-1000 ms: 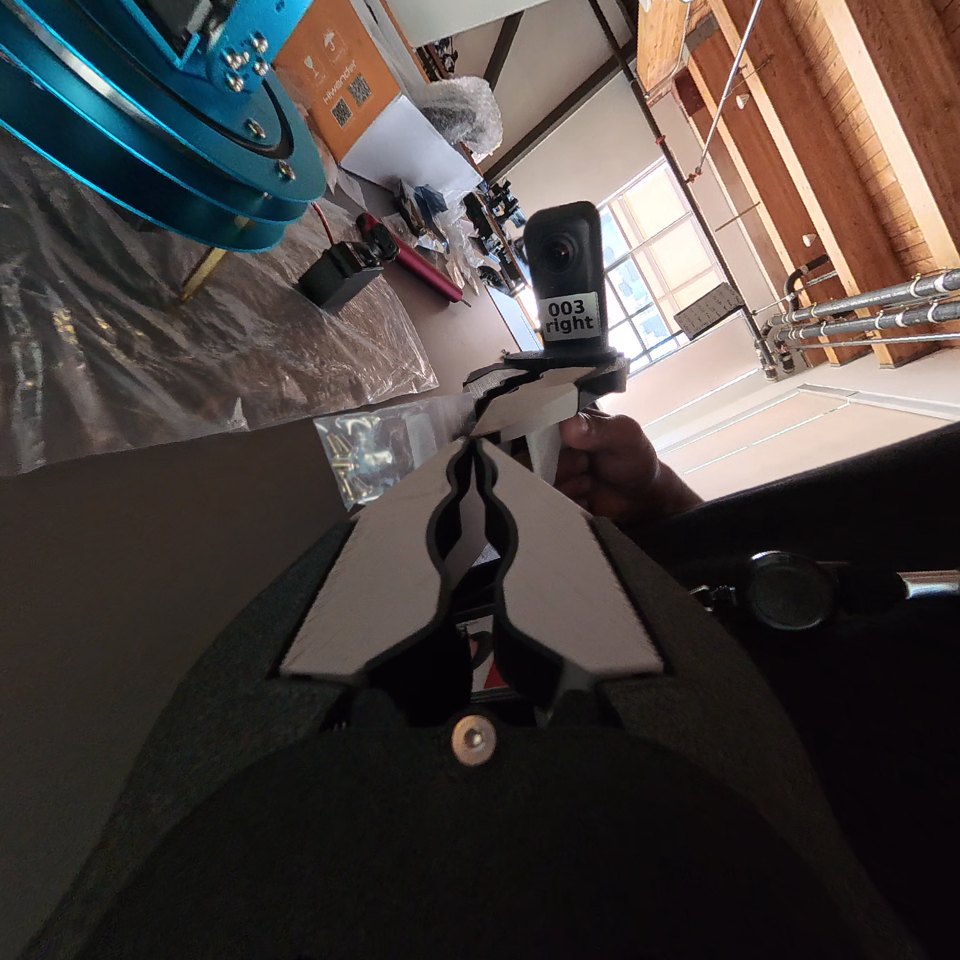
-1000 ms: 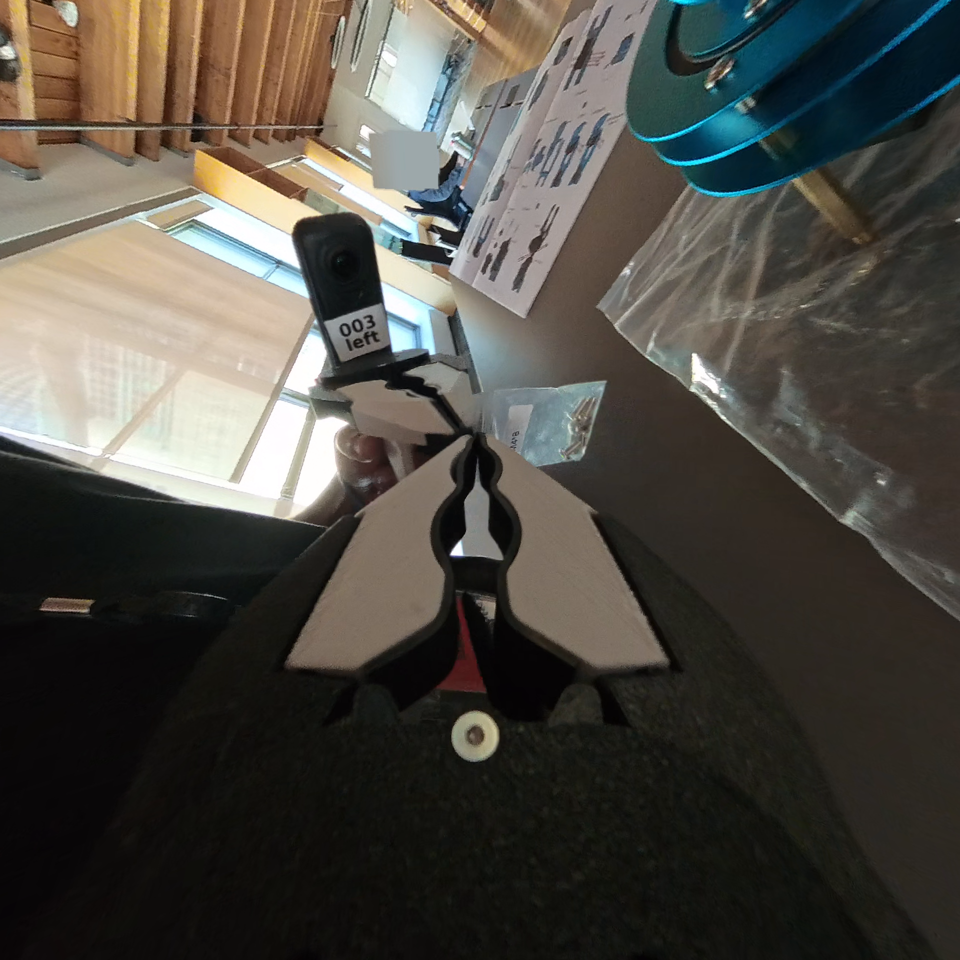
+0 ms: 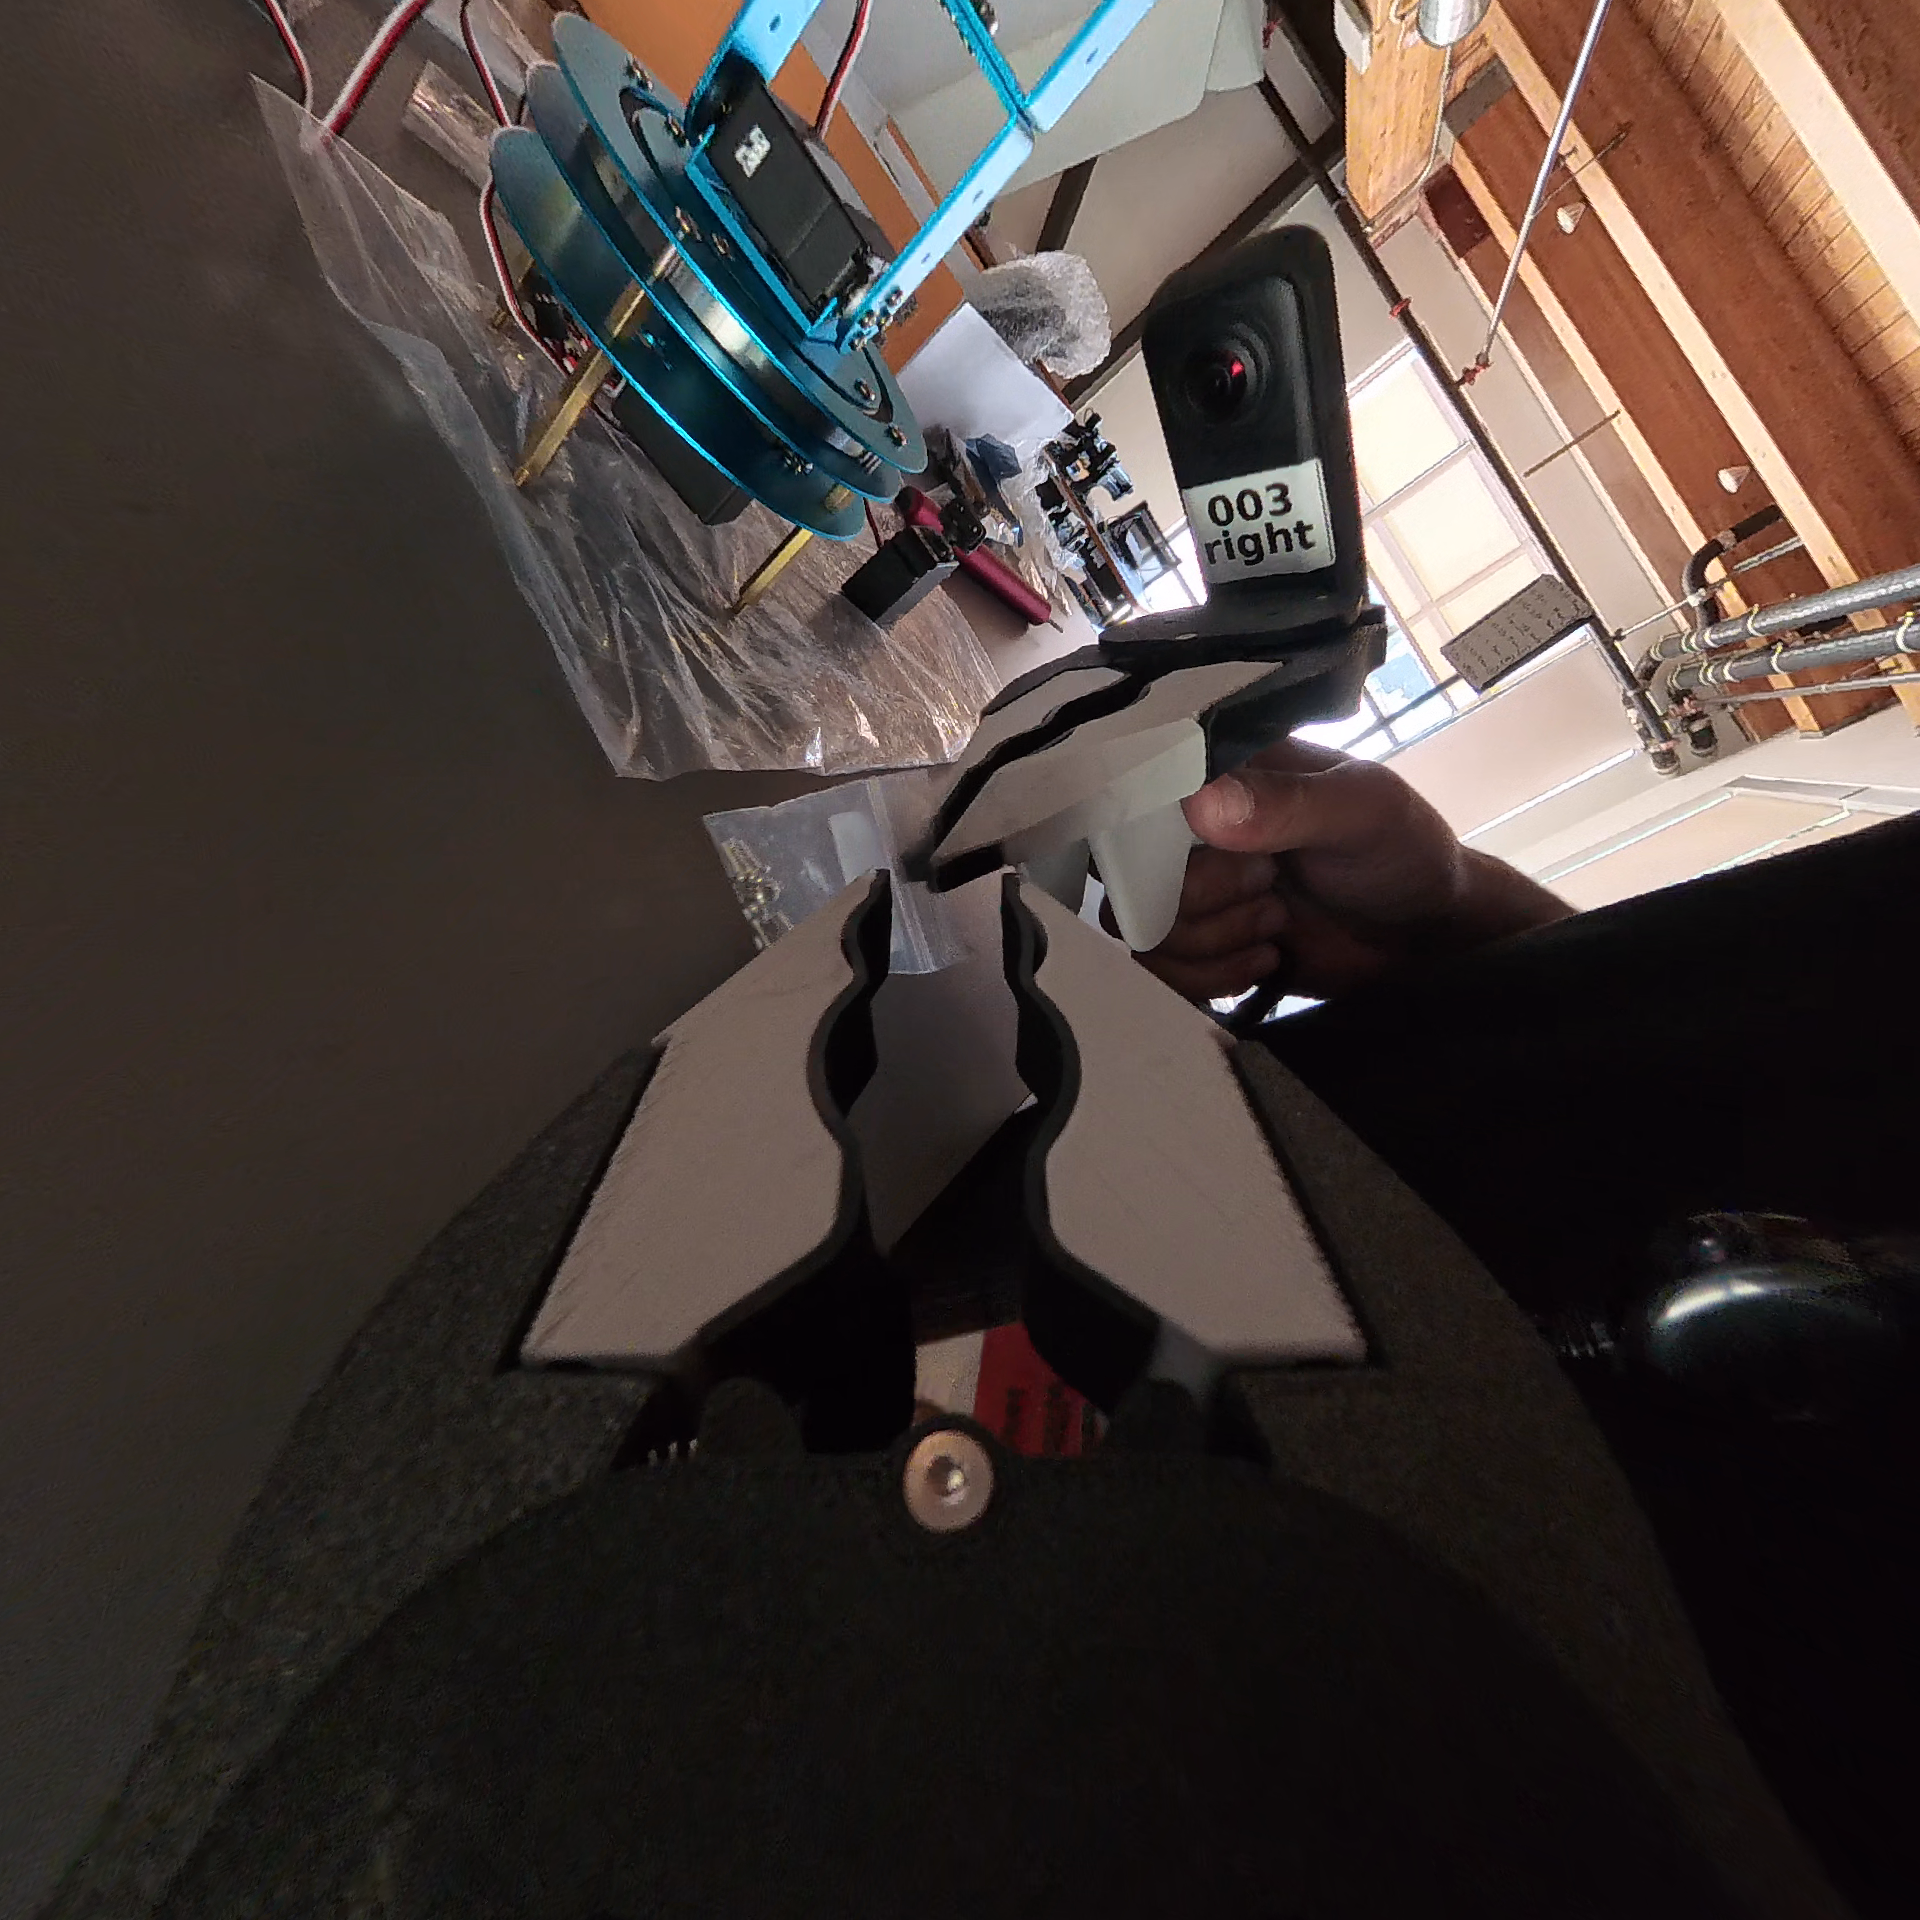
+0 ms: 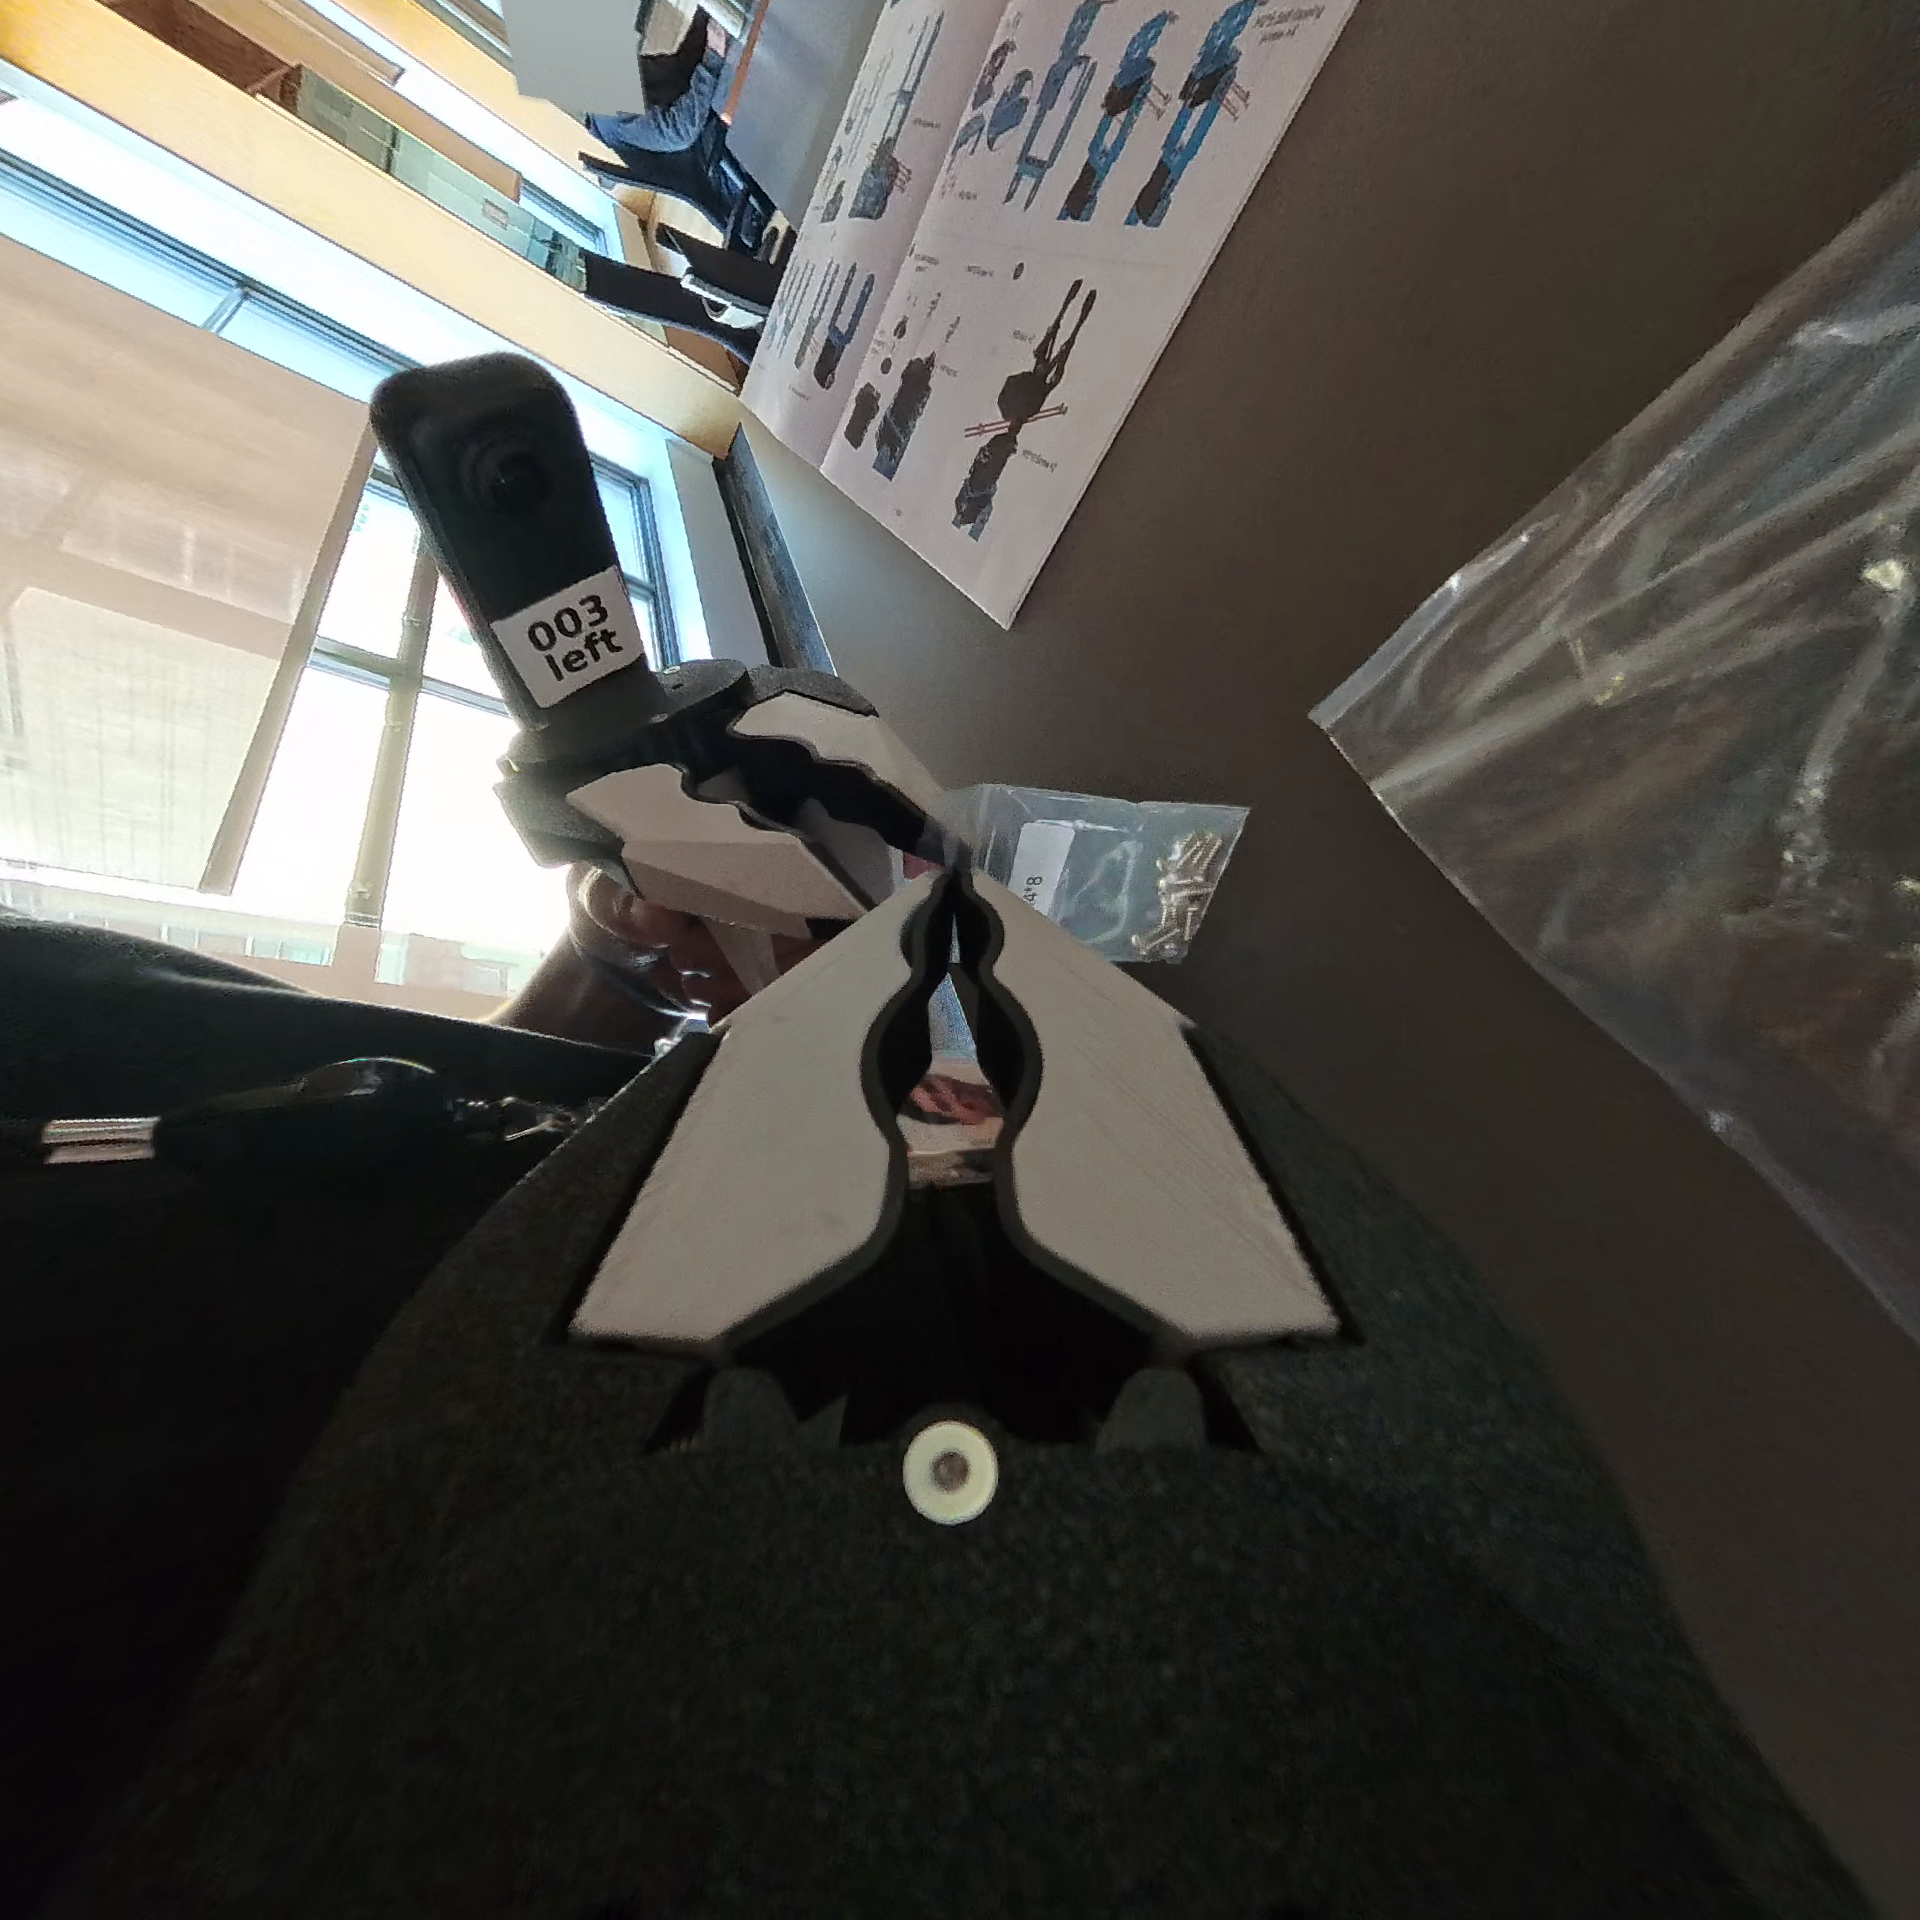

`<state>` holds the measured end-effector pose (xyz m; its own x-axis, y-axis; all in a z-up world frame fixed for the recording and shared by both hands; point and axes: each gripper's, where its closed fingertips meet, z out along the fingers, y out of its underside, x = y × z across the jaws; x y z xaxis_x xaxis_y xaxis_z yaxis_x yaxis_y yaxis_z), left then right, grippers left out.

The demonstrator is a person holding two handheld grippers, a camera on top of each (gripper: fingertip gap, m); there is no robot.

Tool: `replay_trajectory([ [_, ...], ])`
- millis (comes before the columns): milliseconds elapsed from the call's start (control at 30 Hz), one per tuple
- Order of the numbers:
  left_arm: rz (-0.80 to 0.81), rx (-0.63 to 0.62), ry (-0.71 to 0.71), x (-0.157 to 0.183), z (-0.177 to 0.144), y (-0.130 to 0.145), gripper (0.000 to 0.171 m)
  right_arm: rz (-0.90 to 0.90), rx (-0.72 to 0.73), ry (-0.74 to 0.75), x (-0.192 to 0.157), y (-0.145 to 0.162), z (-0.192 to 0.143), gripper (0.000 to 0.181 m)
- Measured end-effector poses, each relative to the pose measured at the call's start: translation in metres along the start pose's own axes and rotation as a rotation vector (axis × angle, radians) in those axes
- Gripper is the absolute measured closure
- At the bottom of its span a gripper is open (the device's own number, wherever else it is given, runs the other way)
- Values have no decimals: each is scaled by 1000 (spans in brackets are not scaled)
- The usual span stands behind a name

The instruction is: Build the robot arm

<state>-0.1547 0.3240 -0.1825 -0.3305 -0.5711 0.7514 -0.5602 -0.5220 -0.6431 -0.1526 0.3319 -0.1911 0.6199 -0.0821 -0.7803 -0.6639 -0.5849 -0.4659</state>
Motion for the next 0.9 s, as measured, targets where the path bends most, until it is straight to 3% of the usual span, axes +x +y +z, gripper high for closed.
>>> replay_trajectory([
  [533, -7, -12, 57, -5, -29, -6, 150, 3, 18, -4, -16, -5, 30, 181],
  [900, 13, -54, 57, 3, -11, -6, 159, 21, 75, -33, -14, -4, 9, 181],
])
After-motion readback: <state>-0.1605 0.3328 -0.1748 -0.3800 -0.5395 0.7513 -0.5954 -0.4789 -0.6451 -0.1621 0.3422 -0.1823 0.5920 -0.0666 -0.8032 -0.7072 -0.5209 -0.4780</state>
